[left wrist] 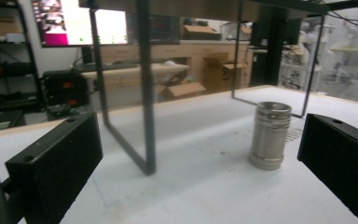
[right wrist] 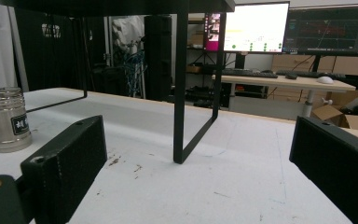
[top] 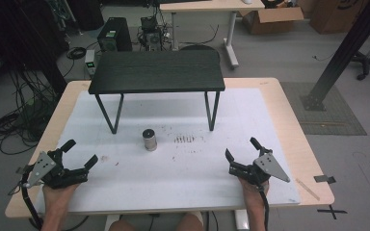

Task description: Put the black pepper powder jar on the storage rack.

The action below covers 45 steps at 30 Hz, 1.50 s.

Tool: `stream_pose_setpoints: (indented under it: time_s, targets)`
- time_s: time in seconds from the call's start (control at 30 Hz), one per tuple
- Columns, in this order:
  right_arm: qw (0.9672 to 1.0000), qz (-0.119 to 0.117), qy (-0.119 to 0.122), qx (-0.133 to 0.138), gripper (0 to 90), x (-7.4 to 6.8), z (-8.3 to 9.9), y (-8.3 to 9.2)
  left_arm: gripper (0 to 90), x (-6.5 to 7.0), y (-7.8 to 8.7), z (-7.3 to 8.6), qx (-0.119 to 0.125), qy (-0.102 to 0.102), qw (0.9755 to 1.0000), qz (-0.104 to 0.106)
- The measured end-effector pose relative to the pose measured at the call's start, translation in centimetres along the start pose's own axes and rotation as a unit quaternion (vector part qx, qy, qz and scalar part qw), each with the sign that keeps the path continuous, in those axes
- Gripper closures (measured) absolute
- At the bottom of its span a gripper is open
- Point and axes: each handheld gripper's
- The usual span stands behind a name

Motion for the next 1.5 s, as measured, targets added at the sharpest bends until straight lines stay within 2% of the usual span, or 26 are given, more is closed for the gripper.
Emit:
stream_pose_setpoints:
  time_s: [0.17,0.27,0.43,0.7,0.9,1.37,1.5]
  targets:
    - [1.0,0.0,0.0,0.0,3.6,0.0,0.0,0.0,0.4,-0.2,-0.8,-1.1,-0.007,-0.01,0.999,0.043]
    - [1.0,0.0,0.0,0.001,3.6,0.0,0.0,0.0,0.5,0.1,-1.3,-1.3,-0.015,-0.024,0.998,0.057]
    - [1.0,0.0,0.0,0.001,3.6,0.0,0.0,0.0,0.5,0.4,-2.0,-1.5,-0.025,-0.031,0.9959,0.082]
    - [1.0,0.0,0.0,0.001,3.6,0.0,0.0,0.0,0.5,0.4,-3.1,-1.8,-0.033,-0.021,0.9938,0.104]
    - [1.0,-0.001,0.0,0.001,3.6,0.0,0.0,0.0,0.7,0.4,-4.2,-2.0,-0.048,-0.019,0.9907,0.126]
    - [1.0,-0.001,0.0,0.001,3.6,0.0,0.0,0.0,1.4,1.6,-7.2,-2.3,-0.066,-0.019,0.9851,0.158]
    - [1.0,-0.001,0.0,0.001,3.6,0.0,0.0,0.0,1.4,2.0,-8.0,-2.3,-0.066,-0.013,0.984,0.165]
Point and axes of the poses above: each handheld gripper's, and its own axes: y roughly backward along the jaws, z roughly out of its underside, x roughly to its right, and after that the axes turned 8 degrees about -y, right-handed
